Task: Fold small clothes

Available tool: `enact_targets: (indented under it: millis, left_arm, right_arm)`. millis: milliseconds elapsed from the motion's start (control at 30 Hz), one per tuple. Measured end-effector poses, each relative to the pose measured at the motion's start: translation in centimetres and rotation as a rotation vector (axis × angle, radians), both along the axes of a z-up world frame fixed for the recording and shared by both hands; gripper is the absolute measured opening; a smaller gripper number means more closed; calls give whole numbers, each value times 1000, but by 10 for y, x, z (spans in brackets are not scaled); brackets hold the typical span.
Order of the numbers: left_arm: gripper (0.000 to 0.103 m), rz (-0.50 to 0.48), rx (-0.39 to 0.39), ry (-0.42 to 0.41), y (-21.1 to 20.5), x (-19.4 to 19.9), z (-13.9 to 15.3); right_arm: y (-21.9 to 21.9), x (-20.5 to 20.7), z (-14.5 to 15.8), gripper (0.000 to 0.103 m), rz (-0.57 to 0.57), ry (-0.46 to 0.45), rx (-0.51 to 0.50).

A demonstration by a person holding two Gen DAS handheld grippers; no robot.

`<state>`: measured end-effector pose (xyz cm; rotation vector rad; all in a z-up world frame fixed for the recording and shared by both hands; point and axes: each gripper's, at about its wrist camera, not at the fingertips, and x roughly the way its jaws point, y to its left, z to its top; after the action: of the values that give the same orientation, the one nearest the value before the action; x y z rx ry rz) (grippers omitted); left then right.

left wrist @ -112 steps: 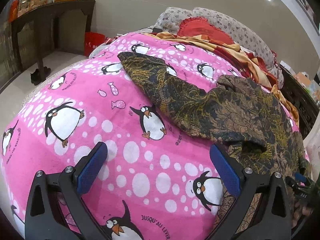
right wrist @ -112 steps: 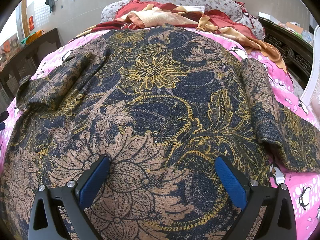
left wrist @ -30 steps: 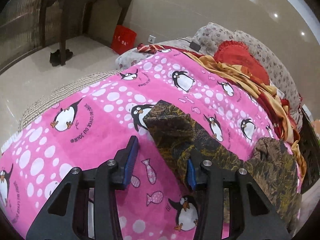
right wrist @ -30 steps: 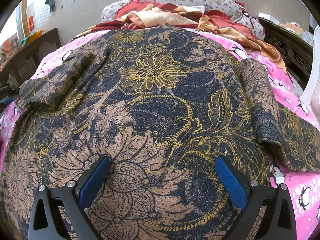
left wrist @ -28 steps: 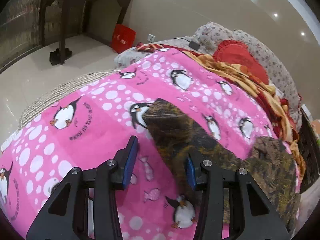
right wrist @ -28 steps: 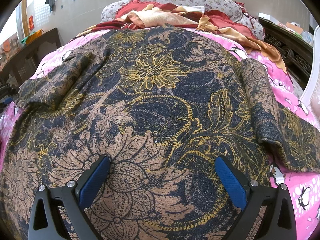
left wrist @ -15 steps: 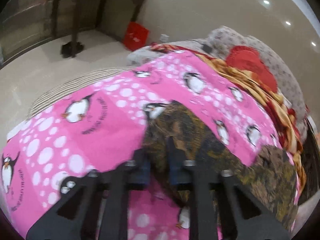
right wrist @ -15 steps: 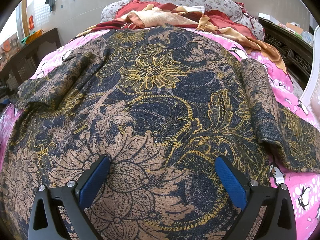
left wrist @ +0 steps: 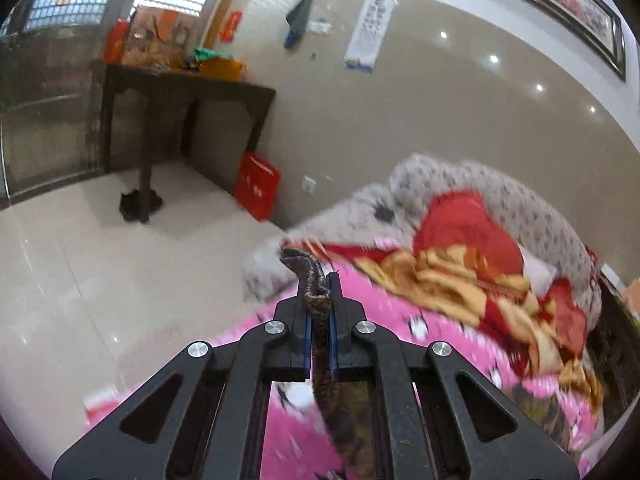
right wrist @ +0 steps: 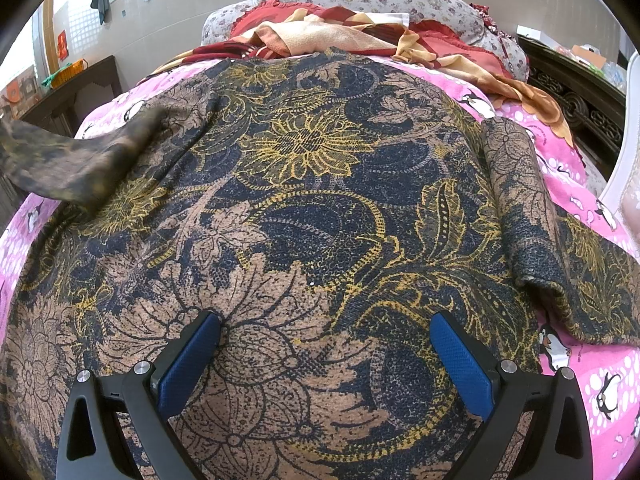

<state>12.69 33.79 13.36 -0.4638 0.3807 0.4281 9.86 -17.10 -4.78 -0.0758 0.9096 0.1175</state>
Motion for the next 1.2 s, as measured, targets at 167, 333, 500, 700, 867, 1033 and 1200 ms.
enact_targets:
  millis: [167,333,500,700,867,1033,1200]
  left_arm:
    - [5,-66,27,-9,-9,-1,7]
    - [5,-340,-30,-36,-84,18,-9]
    - [5,-615,-122,9,-187,37,-53]
    - [5,-737,-64,254,-270,55,-143]
    - [11,-745,-83,366,-274,55,-170]
    - [37,-793,-43,351,-269,23,-165]
    - [39,-766,-47,361,-257,-17,-179]
  right_arm:
    - [0,0,0,103,0,1,-1]
    - [0,0,0,103,0,2,-1]
    - [0,1,1,103,-7,12,-4]
    - [-10,3,55,99,4,-51,161]
    - [6,24,73,99,117,-93,263]
    - [41,61,47,92,226,-27,410]
    - [88,79,32,71,370,36,523]
